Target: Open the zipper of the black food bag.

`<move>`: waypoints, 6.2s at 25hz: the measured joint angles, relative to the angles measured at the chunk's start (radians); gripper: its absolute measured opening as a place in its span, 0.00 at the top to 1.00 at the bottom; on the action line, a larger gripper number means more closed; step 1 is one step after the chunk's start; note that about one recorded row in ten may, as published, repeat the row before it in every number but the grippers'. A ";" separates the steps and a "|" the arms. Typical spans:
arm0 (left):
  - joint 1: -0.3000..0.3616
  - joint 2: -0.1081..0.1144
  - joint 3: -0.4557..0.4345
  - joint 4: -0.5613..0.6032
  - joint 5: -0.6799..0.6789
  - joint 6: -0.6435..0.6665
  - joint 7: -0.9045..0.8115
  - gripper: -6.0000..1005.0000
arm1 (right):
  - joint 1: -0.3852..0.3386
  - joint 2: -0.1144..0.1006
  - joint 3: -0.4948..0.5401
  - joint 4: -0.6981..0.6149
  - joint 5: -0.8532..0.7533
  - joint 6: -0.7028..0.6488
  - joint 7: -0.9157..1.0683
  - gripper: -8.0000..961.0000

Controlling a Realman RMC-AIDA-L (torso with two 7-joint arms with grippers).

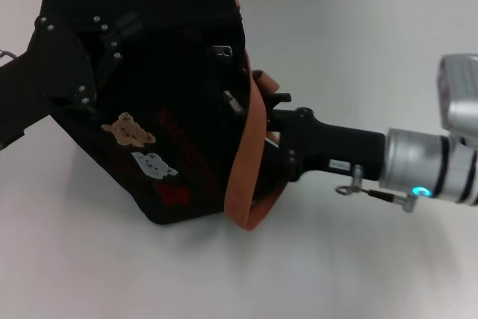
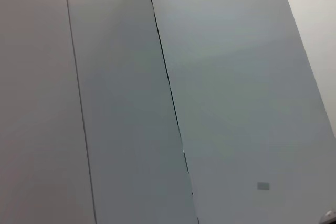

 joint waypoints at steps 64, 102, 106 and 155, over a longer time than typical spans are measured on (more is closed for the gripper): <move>-0.008 -0.002 0.007 -0.096 0.008 -0.021 0.081 0.97 | 0.036 0.000 -0.107 0.029 0.159 0.165 -0.201 0.93; 0.062 0.006 -0.116 -0.094 -0.012 -0.026 0.098 0.97 | -0.083 -0.008 -0.118 -0.045 0.163 0.133 -0.138 0.99; 0.067 0.004 -0.118 -0.103 -0.011 -0.053 0.103 0.97 | -0.095 -0.005 -0.101 -0.057 0.174 0.079 -0.138 0.98; 0.132 0.064 0.115 -0.028 0.202 0.122 -0.241 0.24 | -0.210 -0.056 -0.331 -0.415 0.305 -0.542 0.107 0.24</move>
